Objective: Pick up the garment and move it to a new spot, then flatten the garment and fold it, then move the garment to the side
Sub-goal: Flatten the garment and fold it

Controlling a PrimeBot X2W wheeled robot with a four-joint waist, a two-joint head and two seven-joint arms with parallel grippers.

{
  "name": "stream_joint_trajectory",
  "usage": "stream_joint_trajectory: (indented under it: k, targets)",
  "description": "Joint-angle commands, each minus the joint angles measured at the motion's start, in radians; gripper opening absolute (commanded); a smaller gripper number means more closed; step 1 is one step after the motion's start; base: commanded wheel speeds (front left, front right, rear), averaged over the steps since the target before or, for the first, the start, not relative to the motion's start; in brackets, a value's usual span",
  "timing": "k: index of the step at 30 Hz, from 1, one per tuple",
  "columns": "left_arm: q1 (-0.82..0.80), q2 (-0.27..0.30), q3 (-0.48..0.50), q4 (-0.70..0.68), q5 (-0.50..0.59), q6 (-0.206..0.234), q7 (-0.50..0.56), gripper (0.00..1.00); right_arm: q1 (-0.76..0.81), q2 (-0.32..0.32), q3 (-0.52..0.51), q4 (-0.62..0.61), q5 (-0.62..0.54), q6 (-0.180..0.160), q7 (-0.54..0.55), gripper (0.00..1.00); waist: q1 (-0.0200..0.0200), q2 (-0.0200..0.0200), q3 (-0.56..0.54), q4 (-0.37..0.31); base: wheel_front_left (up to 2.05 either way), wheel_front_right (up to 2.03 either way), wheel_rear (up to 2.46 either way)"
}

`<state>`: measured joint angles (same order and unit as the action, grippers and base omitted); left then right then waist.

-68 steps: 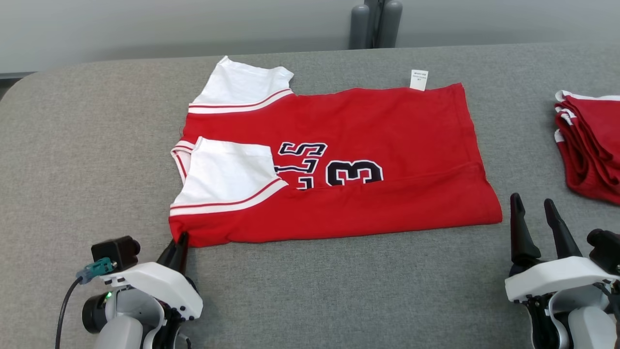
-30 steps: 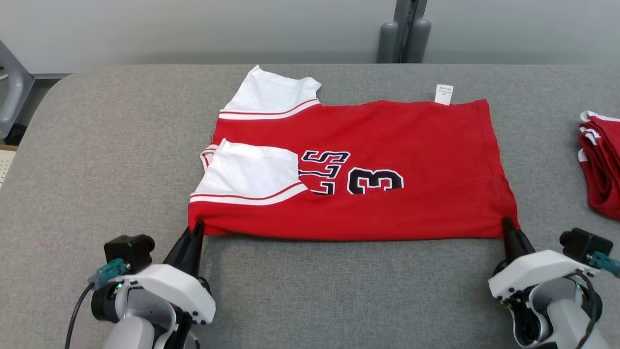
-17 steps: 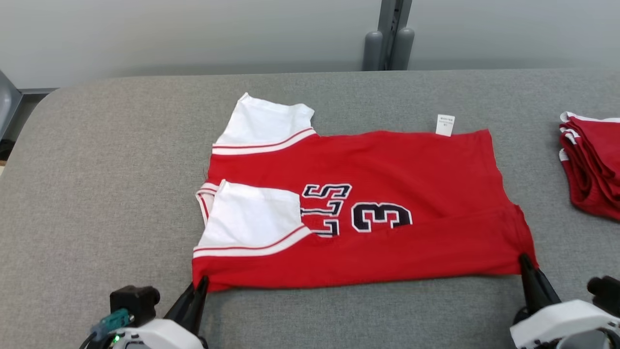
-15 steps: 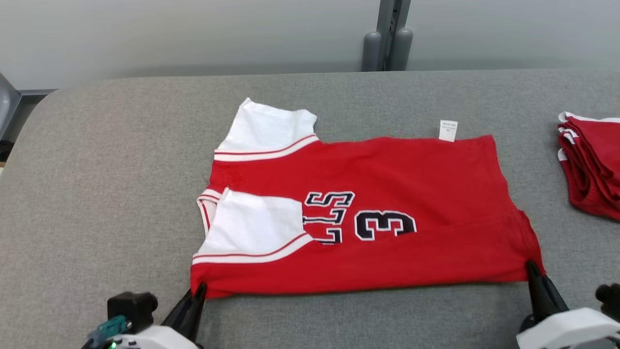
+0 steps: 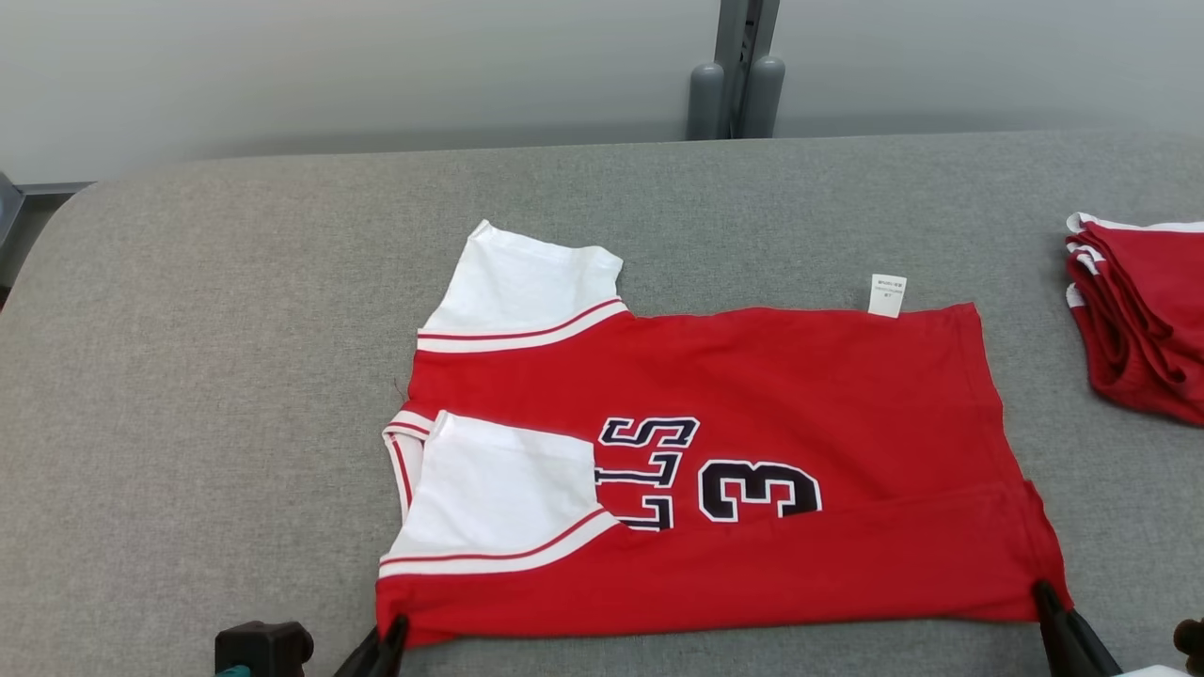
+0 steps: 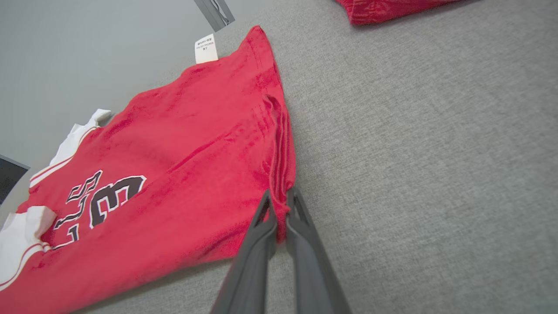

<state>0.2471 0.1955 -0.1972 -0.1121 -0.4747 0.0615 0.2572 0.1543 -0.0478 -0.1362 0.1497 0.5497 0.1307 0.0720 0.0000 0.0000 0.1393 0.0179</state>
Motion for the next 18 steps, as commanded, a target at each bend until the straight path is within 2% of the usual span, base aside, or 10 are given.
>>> stream_joint_trajectory:
  k: [1,3,4,5,6,7,12,18]
  targets:
    - [0.008,0.005,0.0,0.007,0.001,0.008,0.013,0.0,-0.006,-0.006,-0.007,0.013,-0.028,0.0,-0.005,1.0,0.0,0.0,0.001,-0.001,0.0,0.0,0.0]
    - [0.006,0.008,-0.001,0.01,0.005,0.012,0.018,0.0,-0.012,-0.006,-0.008,0.022,-0.028,0.0,-0.011,1.0,0.0,0.0,0.003,-0.002,0.0,0.0,0.0]
    - [0.004,0.008,0.0,0.012,0.008,0.013,0.017,0.08,-0.017,-0.006,-0.007,0.029,-0.026,0.0,-0.014,1.0,0.0,0.0,0.004,-0.003,0.0,0.0,0.0]
    - [0.003,0.007,0.0,0.014,0.008,0.016,0.013,0.4,-0.02,-0.006,-0.008,0.033,-0.026,0.0,-0.016,1.0,0.0,0.0,0.006,-0.004,0.0,0.0,0.0]
    - [0.001,0.007,0.002,0.016,0.007,0.018,0.011,0.93,-0.021,-0.006,-0.013,0.036,-0.033,0.0,-0.022,1.0,0.0,0.0,0.008,-0.005,0.0,0.0,0.0]
    - [0.001,0.007,0.004,0.021,0.007,0.019,0.007,1.0,-0.023,-0.006,-0.019,0.039,-0.041,0.0,-0.024,1.0,0.0,0.0,0.01,-0.005,0.0,0.0,0.0]
    - [-0.022,0.032,0.02,0.045,0.032,0.017,-0.035,1.0,-0.045,-0.006,-0.054,0.029,-0.063,0.0,-0.054,1.0,0.0,0.0,0.02,-0.006,0.0,0.0,0.0]
    - [-0.148,0.067,0.029,0.078,0.051,-0.014,-0.062,1.0,-0.095,-0.006,-0.084,-0.031,-0.12,0.0,-0.099,1.0,0.0,0.0,0.037,-0.014,0.0,0.0,0.0]
